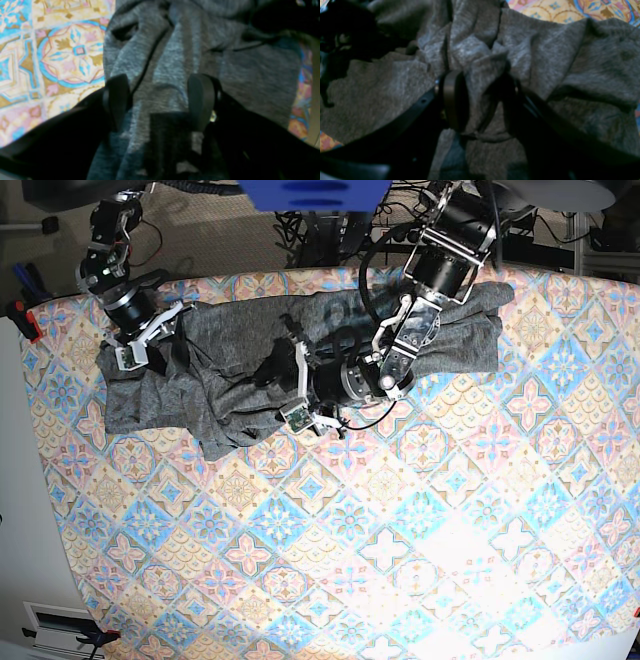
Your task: Layout the t-shirt on the table in an organized manner, then fold the t-shirt properly
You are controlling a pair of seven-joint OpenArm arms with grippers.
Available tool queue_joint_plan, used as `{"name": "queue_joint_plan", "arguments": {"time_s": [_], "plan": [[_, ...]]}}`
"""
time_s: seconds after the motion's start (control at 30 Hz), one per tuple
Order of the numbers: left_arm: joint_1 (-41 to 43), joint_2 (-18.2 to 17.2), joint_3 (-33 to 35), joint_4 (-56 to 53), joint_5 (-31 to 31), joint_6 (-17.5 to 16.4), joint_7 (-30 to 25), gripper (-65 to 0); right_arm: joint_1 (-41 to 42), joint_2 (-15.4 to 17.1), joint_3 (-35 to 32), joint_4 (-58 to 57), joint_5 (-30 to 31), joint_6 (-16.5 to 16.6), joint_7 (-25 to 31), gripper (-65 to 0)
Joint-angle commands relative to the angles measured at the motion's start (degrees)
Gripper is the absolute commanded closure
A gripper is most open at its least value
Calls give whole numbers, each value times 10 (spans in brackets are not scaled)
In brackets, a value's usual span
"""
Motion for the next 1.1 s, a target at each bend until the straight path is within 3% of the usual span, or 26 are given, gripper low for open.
{"name": "queue_joint_plan", "arguments": {"time_s": [0.0, 0.1, 0.2, 0.33, 0.53, 0.83, 1.07], "plan": [[-14, 9, -2, 27, -15, -3, -20, -365, 2, 8, 3, 8, 12, 3, 17, -237], [-31, 14, -2, 41, -15, -3, -20, -368, 2, 8, 3, 9, 12, 3, 17, -237], [-84, 56, 0, 12, -8, -3, -18, -368, 2, 8, 2, 12, 12, 3, 17, -237], [-177, 120, 3, -129, -7, -3, -18, -367, 1, 8, 1, 12, 12, 3, 17, -237], [-297, 120, 39, -364, -15, -3, -21, -366, -1, 8, 1, 12, 12, 3, 17, -237], [-303, 120, 56, -397, -16, -3, -21, -366, -12, 8, 0, 12, 12, 3, 17, -237], [-284, 120, 57, -395, -86, -3, -20, -365, -9, 8, 2, 22, 12, 3, 17, -237]]}}
